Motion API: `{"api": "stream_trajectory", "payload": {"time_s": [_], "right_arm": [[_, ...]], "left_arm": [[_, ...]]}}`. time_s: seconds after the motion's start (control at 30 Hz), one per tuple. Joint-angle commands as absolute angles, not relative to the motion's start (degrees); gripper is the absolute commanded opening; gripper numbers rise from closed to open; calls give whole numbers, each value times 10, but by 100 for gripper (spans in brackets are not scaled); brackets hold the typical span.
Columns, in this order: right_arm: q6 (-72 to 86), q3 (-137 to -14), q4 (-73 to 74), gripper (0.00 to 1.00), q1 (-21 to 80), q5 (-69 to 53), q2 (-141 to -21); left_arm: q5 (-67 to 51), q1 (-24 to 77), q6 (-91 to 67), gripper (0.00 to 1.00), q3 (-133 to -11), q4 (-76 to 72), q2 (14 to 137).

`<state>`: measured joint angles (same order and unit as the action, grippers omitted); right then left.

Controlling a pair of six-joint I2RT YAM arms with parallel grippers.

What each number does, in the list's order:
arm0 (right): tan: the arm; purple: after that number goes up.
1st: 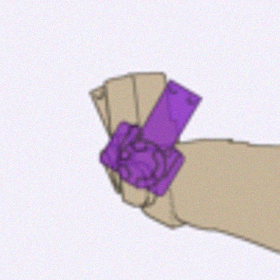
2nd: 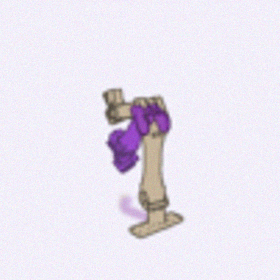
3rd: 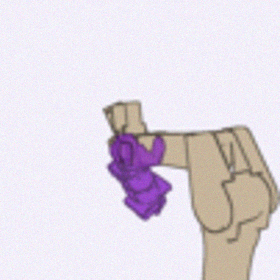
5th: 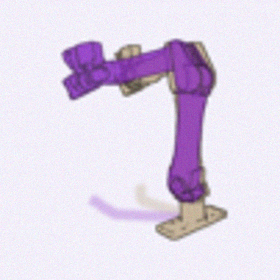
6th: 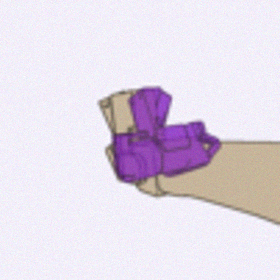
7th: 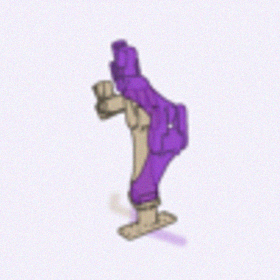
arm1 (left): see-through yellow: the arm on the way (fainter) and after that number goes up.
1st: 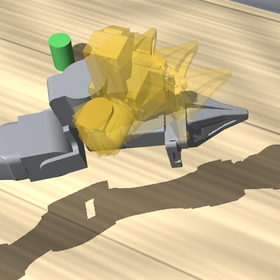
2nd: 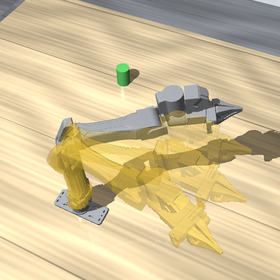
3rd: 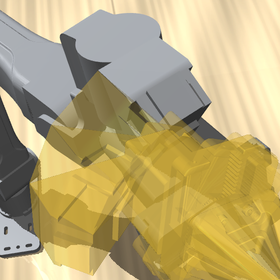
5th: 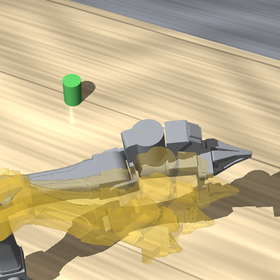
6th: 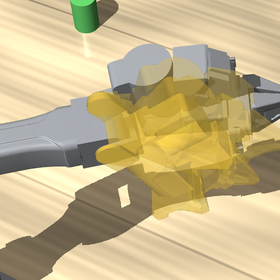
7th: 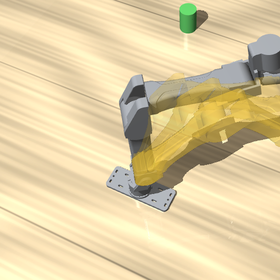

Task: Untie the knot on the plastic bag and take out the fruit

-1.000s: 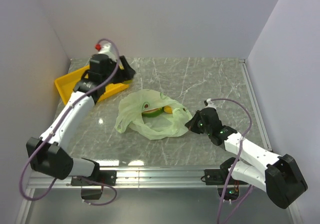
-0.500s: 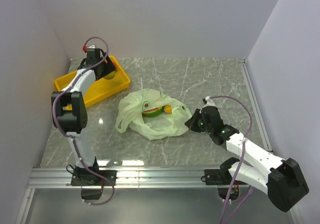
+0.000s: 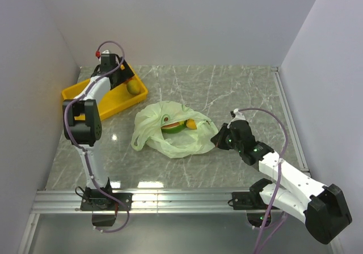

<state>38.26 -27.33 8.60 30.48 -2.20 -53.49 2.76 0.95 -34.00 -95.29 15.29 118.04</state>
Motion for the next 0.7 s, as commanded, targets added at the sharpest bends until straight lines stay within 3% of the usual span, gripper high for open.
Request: {"api": "stream_trajectory", "payload": {"time_s": [0.0,0.13,0.33,0.4,0.47,0.67], "right_arm": [[372,-299,90,0,301,-13,-527],[367,-300,89,0,301,-6,-529],[355,-299,82,0,301,-5,-540],[353,-300,81,0,301,-6,-543],[353,-301,78,0,301,-11,-546],[352,-304,75,0,301,-18,-553]], "left_arm": [[18,18,-323,99,-929,143,1096],[11,68,-269,95,-863,154,1010],[55,240,-146,88,-766,188,874],[67,296,-103,82,-716,178,823],[74,332,-62,75,-685,183,798],[65,462,-18,70,-646,200,768]]}}
